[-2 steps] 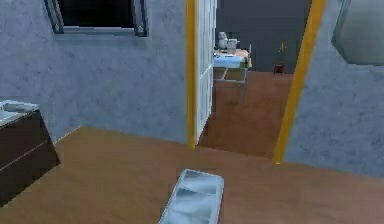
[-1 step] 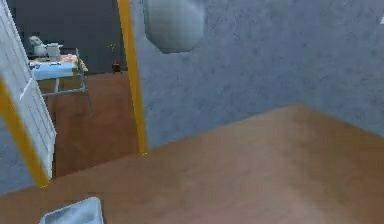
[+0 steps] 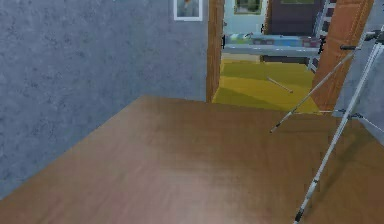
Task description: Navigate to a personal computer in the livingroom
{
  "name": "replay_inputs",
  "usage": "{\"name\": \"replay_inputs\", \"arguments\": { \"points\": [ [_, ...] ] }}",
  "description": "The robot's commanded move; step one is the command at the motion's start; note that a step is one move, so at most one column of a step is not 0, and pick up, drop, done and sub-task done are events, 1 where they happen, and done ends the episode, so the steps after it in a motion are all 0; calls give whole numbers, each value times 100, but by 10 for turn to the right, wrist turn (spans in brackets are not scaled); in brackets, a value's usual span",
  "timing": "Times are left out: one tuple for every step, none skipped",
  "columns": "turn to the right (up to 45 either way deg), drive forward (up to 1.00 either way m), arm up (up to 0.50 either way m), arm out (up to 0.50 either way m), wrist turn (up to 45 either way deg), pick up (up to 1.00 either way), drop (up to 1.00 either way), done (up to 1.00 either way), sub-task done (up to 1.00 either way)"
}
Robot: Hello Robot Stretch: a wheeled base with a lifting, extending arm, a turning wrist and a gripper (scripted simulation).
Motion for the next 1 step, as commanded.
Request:
{"name": "replay_inputs", "arguments": {
  "points": [
    [90, 0, 0, 0, 0, 0, 0, 0, 0]
  ]
}}
